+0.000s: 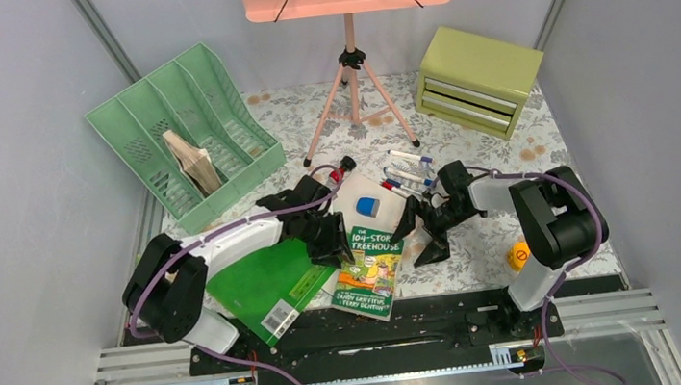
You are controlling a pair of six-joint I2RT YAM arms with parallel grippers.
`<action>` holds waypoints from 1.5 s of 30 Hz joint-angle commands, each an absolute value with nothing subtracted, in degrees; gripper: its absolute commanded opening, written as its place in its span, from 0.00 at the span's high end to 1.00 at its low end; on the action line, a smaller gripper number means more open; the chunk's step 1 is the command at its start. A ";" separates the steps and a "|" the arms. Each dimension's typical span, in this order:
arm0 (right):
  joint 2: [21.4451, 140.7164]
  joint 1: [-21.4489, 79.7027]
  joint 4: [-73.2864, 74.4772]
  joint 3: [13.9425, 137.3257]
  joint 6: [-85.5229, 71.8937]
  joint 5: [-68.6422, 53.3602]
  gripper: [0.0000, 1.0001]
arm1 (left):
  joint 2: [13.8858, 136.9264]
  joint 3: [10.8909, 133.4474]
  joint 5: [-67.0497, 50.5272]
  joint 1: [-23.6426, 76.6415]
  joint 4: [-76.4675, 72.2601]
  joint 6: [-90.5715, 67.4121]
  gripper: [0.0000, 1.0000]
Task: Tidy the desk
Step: Pick up the book from the center of the board.
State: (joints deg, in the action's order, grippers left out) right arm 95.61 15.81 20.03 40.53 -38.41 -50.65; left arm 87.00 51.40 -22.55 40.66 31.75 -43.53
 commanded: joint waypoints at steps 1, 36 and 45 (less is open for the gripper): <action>97.19 16.78 15.91 40.17 -40.26 -53.10 0.01 | 88.75 55.50 -22.85 42.47 30.66 -44.03 0.61; 89.03 17.50 -9.54 36.04 -51.91 -62.08 0.33 | 93.14 56.51 -27.57 43.99 25.97 -44.92 0.76; 91.36 19.95 -9.95 37.64 -52.05 -60.40 0.69 | 93.04 56.15 -27.71 43.97 25.57 -44.86 0.75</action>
